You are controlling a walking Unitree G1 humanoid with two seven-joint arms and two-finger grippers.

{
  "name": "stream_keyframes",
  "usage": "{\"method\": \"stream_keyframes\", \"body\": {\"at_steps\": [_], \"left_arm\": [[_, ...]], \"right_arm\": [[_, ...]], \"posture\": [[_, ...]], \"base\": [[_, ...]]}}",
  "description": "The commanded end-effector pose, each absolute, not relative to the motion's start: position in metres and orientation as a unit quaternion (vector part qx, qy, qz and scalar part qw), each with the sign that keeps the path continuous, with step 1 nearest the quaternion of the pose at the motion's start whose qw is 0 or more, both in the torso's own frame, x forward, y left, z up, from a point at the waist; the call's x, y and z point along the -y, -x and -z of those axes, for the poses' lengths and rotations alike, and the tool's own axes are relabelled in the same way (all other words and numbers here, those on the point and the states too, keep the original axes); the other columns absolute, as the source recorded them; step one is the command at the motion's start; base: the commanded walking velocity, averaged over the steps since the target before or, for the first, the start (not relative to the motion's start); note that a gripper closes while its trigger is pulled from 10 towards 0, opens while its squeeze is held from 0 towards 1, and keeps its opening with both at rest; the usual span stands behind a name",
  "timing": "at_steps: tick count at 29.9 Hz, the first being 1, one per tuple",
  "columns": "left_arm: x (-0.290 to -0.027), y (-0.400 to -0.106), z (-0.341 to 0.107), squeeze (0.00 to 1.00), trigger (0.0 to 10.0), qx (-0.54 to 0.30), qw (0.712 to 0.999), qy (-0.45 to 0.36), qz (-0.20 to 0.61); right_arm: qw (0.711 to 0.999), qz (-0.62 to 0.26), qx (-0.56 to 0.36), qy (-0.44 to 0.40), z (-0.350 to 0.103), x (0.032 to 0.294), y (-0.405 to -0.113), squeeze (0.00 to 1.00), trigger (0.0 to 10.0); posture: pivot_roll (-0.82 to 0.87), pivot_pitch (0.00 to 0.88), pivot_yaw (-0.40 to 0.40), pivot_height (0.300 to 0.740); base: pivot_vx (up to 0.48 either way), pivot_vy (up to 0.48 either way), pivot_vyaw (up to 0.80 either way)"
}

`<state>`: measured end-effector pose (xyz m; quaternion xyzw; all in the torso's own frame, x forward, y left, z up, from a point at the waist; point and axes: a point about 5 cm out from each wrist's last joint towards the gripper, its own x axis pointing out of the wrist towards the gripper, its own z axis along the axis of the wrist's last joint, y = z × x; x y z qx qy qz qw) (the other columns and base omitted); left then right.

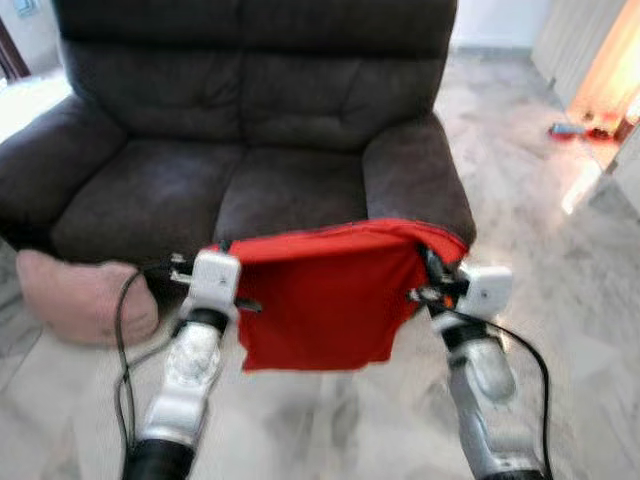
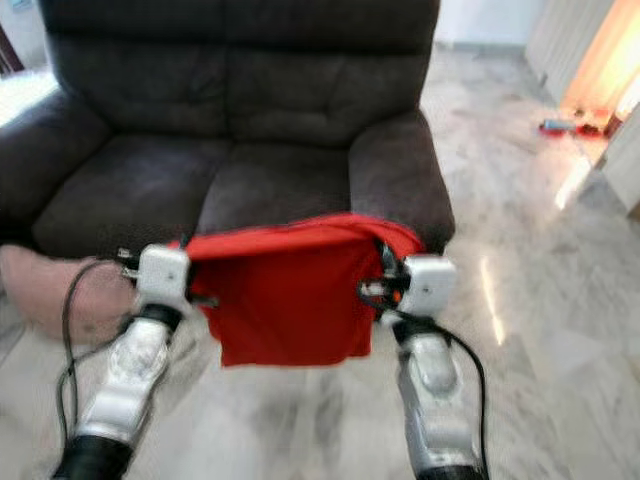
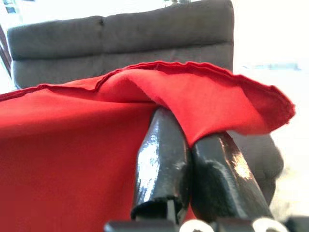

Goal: Move the pillow to the sofa from floor

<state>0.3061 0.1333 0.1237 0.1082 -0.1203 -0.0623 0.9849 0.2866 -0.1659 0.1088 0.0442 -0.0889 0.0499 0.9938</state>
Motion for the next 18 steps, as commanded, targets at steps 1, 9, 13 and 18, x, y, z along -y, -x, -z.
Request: {"method": "stream_keyframes", "body": {"at_steps": [1, 9, 13, 18], "left_arm": [[-0.1437, -0.3089, -0.1454, 0.00, 10.0, 0.165, 0.979, -0.113, 0.043], [-0.1433, -0.3074, -0.1445, 0.00, 10.0, 0.164, 0.979, -0.111, 0.042], [-0.1432, -0.3070, -0.1423, 0.00, 10.0, 0.159, 0.980, -0.111, 0.043], [-0.1426, -0.3074, -0.1426, 0.00, 10.0, 0.158, 0.980, -0.110, 0.046]], "right_arm": [[0.988, -0.052, 0.134, -0.053, -0.1290, 0.1625, -0.2898, 0.00, 10.0], [0.988, -0.056, 0.131, -0.054, -0.1280, 0.1610, -0.2889, 0.00, 10.0], [0.989, -0.054, 0.128, -0.055, -0.1273, 0.1613, -0.2895, 0.00, 10.0], [0.989, -0.049, 0.128, -0.058, -0.1282, 0.1629, -0.2903, 0.00, 10.0]], "posture": [[-0.05, 0.035, -0.033, 0.740], [-0.05, 0.028, -0.035, 0.740], [-0.05, 0.028, -0.035, 0.740], [-0.05, 0.039, -0.037, 0.740]], "base": [[0.307, 0.000, 0.00], [0.314, 0.000, 0.00], [0.320, 0.000, 0.00], [0.324, 0.000, 0.00]]}}
